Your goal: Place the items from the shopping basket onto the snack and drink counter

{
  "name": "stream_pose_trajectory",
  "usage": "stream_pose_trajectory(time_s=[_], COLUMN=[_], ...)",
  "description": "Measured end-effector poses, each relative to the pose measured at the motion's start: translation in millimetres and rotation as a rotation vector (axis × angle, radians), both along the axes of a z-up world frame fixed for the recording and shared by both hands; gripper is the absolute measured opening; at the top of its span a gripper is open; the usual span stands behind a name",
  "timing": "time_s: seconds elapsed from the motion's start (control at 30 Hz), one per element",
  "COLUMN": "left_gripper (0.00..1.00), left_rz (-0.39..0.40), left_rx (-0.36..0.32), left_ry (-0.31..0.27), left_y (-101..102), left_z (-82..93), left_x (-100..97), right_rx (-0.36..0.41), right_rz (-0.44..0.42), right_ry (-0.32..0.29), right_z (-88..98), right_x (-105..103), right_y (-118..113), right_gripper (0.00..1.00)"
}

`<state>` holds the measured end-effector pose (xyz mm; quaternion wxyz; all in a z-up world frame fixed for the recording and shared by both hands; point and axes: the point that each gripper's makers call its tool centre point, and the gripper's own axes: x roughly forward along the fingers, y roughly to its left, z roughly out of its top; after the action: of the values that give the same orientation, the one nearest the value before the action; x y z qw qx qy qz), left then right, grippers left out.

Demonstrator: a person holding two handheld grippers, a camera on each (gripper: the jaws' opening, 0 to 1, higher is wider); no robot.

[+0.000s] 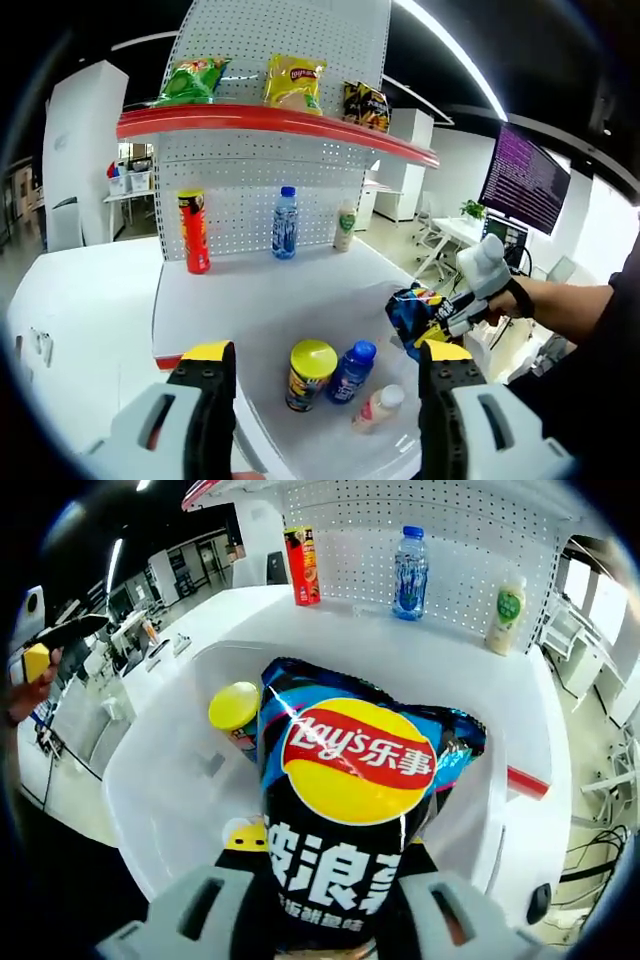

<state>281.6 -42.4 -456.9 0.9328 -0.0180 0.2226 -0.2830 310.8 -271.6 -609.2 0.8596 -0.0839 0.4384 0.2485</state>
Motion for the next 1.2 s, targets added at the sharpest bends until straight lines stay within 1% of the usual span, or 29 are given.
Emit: stream_pose_trajectory(time_s=[0.3,0.53,0.73,1.07,1.2], left_gripper=[0.74,0.74,0.74,0.74,0.74], left_rz=[0.004,0.001,0.006,0.010,0.011], left_rx=[0.005,0.009,0.008,0.007,0.009], left_ry=[-0.003,-0.003,-0.010,-0.008,-0.012], left_y=[2,1,1,3,4], left_z=[2.3,3.1,5.4,4.8,6.4], left_x=[2.9,3.2,4.2,4.6,5.7], right_rx=[0.041,0.070,0.076,0.099,0.096], right_rz=[-0.009,-0.018,-0.011,0.001,0.005], right_ry=[-0.043,-0.100,-0.130,-0.197,-0.224], right_z=[22.1,46.2,63.9,95.7,107.1], right_x=[5,11,12,14,14], right_y=[0,0,2,6,4], right_gripper=[0.31,0.31,0.31,0.31,0.31])
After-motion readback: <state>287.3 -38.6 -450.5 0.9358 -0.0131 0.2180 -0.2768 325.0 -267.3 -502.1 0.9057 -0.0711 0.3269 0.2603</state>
